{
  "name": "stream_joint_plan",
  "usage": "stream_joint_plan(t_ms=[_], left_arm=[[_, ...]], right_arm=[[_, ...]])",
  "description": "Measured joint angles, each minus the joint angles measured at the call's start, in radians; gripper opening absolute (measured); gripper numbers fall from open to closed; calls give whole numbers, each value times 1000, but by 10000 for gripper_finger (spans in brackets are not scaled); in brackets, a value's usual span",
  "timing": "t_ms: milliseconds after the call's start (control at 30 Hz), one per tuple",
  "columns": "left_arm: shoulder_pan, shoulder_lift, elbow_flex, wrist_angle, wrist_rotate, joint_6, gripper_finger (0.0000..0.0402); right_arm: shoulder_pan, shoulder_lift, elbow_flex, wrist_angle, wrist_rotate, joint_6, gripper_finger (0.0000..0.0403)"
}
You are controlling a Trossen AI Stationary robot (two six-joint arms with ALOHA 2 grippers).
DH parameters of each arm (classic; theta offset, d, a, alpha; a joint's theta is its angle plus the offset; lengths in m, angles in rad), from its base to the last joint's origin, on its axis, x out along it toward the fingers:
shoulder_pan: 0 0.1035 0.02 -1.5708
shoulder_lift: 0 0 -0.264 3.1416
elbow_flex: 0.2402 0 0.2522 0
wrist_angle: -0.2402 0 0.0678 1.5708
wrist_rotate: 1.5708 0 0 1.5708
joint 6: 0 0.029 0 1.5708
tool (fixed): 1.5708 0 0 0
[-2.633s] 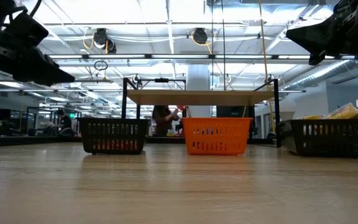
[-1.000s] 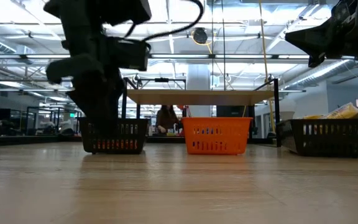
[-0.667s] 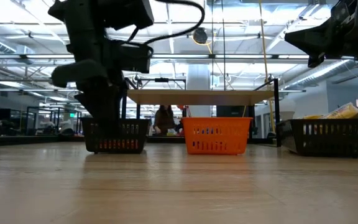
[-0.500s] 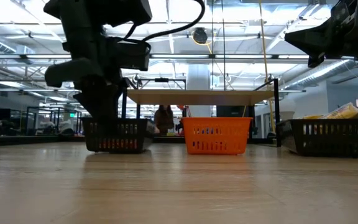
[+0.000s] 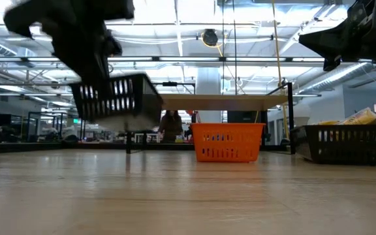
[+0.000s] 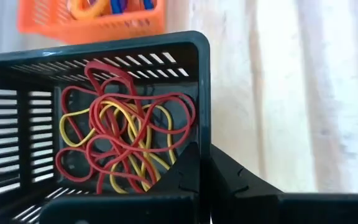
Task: Pick & Place Office Desk Supplies
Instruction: Put the left black bin on the shelf
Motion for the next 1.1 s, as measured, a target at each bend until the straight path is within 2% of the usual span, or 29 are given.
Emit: stream_joint_plan(t_ms=[133, 300, 533, 667, 867, 1100], left_arm=[[-26, -34, 78, -102, -28, -8, 4], [-38, -31, 281, -247, -70, 49, 3], [71, -30, 530, -351, -103, 203, 3], [204, -29, 552, -338, -87, 301, 3], [395, 18, 552, -321, -47, 360, 3], [505, 135, 552, -330, -37, 444, 3]], right_arm=[[0, 1, 0, 3, 0, 4, 0], [0, 1, 0, 11, 0, 4, 0], [0, 1, 0, 14, 0, 3, 0], [0, 1, 0, 14, 0, 3, 0], [0, 2, 0, 14, -1, 6, 0], [0, 13, 0, 32, -3, 3, 0]])
